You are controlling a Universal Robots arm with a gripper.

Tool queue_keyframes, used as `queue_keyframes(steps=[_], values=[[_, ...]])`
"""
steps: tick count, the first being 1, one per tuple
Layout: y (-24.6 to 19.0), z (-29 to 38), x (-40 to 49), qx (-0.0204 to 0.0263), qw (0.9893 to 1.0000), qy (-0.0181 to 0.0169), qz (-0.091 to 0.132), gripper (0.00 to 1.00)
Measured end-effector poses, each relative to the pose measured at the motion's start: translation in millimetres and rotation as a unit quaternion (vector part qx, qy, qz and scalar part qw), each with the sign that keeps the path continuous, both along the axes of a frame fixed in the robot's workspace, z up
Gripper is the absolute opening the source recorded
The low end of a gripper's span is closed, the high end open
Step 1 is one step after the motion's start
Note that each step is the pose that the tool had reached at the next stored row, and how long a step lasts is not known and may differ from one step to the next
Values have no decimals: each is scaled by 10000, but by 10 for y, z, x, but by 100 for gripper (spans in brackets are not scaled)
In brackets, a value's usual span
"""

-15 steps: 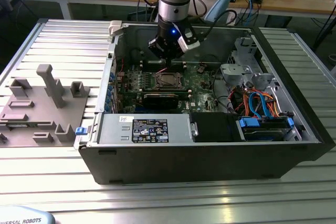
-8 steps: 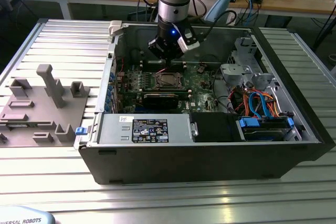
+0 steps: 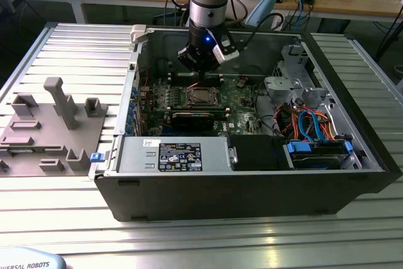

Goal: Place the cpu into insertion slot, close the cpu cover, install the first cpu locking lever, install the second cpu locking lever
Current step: 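Install the first cpu locking lever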

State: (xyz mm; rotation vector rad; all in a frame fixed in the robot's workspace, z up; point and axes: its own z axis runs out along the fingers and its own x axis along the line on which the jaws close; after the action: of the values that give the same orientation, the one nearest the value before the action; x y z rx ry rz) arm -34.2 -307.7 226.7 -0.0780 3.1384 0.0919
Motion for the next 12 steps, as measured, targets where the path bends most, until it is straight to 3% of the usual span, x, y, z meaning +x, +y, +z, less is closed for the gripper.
queue_keyframes(steps=[12], values=[[0,-19,-51,0,10000,0,0,11]])
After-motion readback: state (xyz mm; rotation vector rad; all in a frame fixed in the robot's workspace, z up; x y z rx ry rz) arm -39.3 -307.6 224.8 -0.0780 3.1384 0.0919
